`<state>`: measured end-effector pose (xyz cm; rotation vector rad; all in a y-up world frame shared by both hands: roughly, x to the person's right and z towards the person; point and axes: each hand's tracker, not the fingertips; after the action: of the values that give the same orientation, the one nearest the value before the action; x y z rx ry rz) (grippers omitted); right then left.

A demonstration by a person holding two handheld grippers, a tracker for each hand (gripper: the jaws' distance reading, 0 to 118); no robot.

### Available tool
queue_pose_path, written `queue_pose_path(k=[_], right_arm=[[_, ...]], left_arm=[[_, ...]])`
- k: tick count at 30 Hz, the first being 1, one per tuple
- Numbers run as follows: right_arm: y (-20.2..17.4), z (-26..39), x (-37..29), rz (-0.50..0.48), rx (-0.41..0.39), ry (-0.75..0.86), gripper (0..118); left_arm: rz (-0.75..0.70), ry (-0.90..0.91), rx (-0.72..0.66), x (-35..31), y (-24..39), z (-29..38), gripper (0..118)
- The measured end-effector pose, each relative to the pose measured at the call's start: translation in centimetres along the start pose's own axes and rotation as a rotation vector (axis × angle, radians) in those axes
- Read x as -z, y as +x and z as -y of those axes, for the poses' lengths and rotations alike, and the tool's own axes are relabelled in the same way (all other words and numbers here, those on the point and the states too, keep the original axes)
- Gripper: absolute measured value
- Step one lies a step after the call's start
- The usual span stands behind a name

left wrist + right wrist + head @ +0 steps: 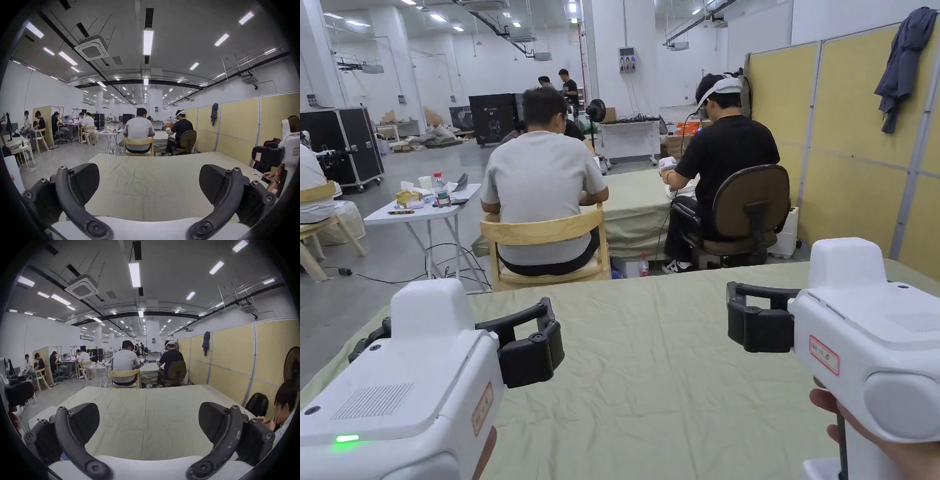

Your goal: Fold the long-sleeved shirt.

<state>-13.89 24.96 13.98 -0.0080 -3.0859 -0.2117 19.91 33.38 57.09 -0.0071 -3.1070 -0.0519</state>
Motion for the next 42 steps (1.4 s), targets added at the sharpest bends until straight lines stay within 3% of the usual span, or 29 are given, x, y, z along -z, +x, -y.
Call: queue_pose_path(k=[6, 12, 35, 42], right_arm=[[-0.6, -0.2, 0.0, -0.020, -0.009, -0.012, 118], [-1.2, 0.0, 0.0, 0.027, -0.047, -0.010, 118], [-1.2, -0.2, 0.1, -0.001, -0.021, -0.047, 118], [-0.9, -0.3, 0.4, -0.018, 0.020, -0.090, 118]], left_arm=[[-0.002, 0.019, -0.002, -0.5, -0.5, -1.2, 118], [-0.003, 0.029, 0.011, -0.8, -0.2, -1.9, 118], [0.005, 0.039, 0.027, -1.0, 1.0, -2.7, 118], [0.012, 0.035, 0.028, -0.9, 1.3, -2.5, 118]])
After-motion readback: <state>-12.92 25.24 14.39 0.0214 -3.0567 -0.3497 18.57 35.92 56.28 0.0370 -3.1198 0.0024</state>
